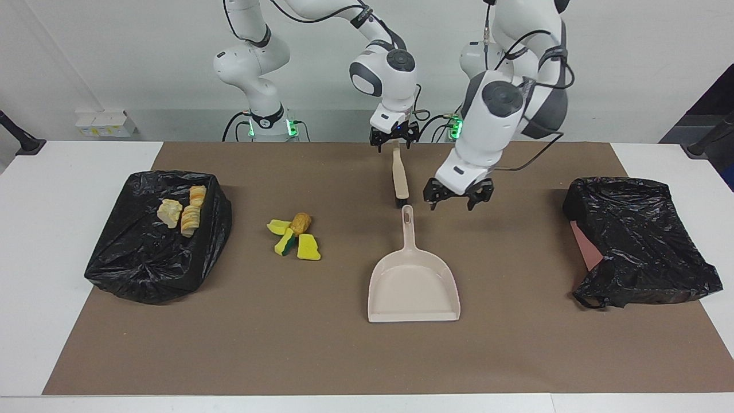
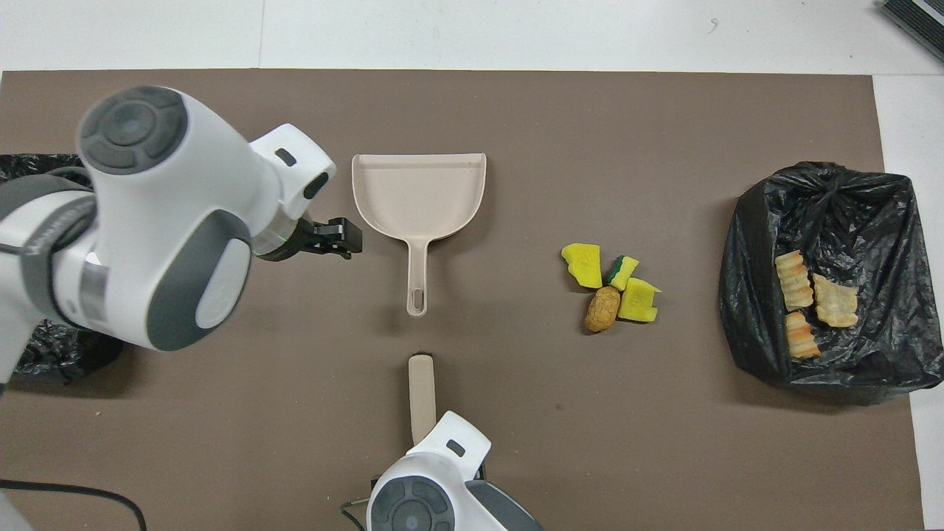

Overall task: Sweep and dump trash in bin
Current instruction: 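Grasp the dustpan with the left gripper while the right gripper takes the brush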

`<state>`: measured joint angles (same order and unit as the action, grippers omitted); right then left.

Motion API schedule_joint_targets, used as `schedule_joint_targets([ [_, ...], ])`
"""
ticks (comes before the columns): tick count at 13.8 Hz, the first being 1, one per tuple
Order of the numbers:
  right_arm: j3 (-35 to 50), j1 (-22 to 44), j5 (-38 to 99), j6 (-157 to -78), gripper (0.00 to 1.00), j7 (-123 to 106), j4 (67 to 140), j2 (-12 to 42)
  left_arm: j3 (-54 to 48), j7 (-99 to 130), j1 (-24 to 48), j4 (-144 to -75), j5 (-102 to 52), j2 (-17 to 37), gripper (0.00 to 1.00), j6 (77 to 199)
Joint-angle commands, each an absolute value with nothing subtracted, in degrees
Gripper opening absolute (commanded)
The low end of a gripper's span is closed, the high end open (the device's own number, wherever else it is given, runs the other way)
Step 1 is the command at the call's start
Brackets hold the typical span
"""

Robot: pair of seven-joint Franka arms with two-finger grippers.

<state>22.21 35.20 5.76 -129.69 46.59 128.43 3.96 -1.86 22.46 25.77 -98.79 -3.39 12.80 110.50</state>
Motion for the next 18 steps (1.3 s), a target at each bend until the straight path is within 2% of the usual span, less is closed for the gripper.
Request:
schedule_joint_targets([
  [1,22.1,35.7,7.2,-130.8,1.0,47.5,129.4,3.3,-1.1,23.2,28.6,-103.8,-3.1,12.5,1.0,116.3],
  [2,22.1,35.6,7.2,-131.0,1.0,47.5,129.4,3.4,-1.1,23.3,29.3,-105.1,-3.3,12.6,1.0,117.9],
  [3,22.1,35.7,7.2,-131.0,0.85,47.5,129.4,3.4,-1.1,23.4,29.4,-106.0,-3.3,12.8,1.0,119.1],
  [4,22.1,35.7,7.2,-131.0,0.66,47.5,129.4,3.3,-1.1,24.1,30.1,-106.8,-3.3,12.9,1.0,120.0],
  [5,22.1,35.7,7.2,-131.0,0.52,47.5,129.4,3.4,-1.1,26.0,31.0,-107.2,-3.3,13.0,1.0,121.5],
  [6,22.1,35.8,7.6,-131.2,0.44,47.5,129.4,3.4,-1.1,27.3,31.2,-108.4,-3.3,13.2,1.0,123.3],
  [7,22.1,35.9,8.5,-132.1,0.32,47.7,129.4,3.8,-1.1,27.5,32.4,-108.8,-3.3,13.4,1.0,124.3],
  [8,22.1,35.9,8.7,-132.4,0.14,47.8,129.4,3.9,-1.1,27.6,33.0,-108.8,-3.3,13.9,1.0,124.5],
  [9,22.1,35.9,8.7,-132.4,0.0,47.7,129.0,4.2,-1.1,28.3,33.1,-108.7,-3.4,14.1,1.0,124.6],
  [12,22.0,35.7,8.5,-131.7,0.0,47.6,127.6,5.0,-1.1,30.1,33.0,-108.5,-4.2,14.4,1.0,124.7],
  [14,21.8,35.2,7.7,-130.6,0.0,47.1,127.6,4.1,-1.1,30.7,33.1,-107.0,-4.2,17.2,0.98,125.0],
  [15,21.7,35.2,7.6,-128.7,0.0,46.7,127.7,3.4,-1.1,31.1,33.4,-106.9,-4.2,17.7,0.74,125.1],
  [16,21.5,34.8,7.3,-127.2,0.0,45.9,128.1,2.0,-1.1,31.1,33.4,-106.4,-4.1,17.8,0.26,124.6],
  [17,21.5,33.5,6.9,-125.8,0.0,45.4,128.4,0.4,-1.1,30.9,33.3,-105.3,-4.1,18.4,0.0,124.3],
  [18,21.5,32.2,6.8,-122.7,0.0,43.6,128.8,-1.7,-1.1,30.9,33.2,-104.0,-4.0,18.9,0.0,123.9],
])
